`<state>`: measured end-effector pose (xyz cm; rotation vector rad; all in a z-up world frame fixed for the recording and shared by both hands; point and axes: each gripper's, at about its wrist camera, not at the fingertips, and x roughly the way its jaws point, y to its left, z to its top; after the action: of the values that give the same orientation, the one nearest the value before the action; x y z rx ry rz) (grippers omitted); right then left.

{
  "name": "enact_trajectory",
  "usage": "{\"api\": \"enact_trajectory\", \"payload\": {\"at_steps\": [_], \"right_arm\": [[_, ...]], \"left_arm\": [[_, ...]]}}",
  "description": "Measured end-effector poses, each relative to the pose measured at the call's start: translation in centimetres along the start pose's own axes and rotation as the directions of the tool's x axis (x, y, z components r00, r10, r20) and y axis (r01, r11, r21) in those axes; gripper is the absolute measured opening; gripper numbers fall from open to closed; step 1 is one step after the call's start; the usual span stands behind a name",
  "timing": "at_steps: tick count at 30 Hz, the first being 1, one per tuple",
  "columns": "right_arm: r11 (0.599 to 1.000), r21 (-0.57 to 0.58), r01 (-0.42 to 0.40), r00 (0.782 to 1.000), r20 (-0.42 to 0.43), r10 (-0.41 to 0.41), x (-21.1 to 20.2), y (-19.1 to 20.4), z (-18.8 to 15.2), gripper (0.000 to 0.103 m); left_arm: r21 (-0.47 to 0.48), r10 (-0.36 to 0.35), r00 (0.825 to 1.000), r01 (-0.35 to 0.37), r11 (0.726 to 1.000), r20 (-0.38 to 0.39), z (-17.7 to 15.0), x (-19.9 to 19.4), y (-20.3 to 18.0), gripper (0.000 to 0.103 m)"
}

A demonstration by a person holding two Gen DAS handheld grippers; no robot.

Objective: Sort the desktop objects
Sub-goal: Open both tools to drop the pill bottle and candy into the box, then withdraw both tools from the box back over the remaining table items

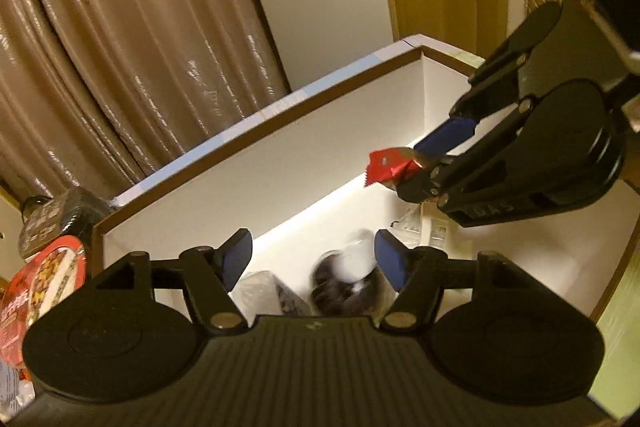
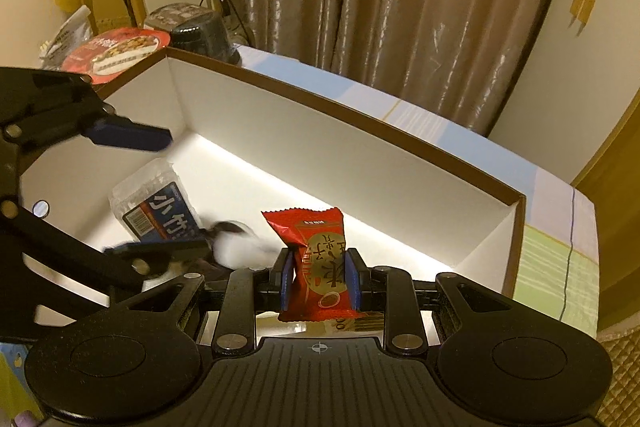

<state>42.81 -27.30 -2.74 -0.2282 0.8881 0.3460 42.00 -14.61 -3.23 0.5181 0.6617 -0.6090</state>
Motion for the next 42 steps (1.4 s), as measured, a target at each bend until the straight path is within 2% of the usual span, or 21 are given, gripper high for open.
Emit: {"api": "enact_trajectory", "payload": {"at_steps": [11,20,28,34,42], "right_arm": [[0.999,-0.045,-0.027,0.999,-0.044,0.025,1.9,1.7,0.8,0.027],[0.999,-0.044,-0.02,0.999,-0.032,0.019,1.6,2.5,0.8,0.027],[0.999,-0.042,-0.006,1.0,-0.004,0.006,-0.9,3.3,0.5,0.027],[1.0,-0.029,0.006,0.999,0.05,-0.004,-4.2,4.5,-0.1,0.027],[1.0,0.018,-0.017,0.992,0.127,0.014,-9.4,6.9,-2.8,0.027]], "left_arm": [[-0.043,0.036,0.999,-0.035,0.998,0.04,-0.5,-3.0,1.1,0.064],[-0.081,0.06,0.998,-0.057,0.995,0.038,-1.4,-5.2,2.1,0.064],[-0.114,0.073,0.997,-0.069,0.991,0.04,-2.2,-7.8,2.4,0.064],[-0.125,0.085,0.995,-0.079,0.989,0.049,-3.2,-9.8,2.1,0.066],[-0.18,0.113,0.992,-0.103,0.978,0.048,-5.5,-13.2,2.1,0.07]]}}
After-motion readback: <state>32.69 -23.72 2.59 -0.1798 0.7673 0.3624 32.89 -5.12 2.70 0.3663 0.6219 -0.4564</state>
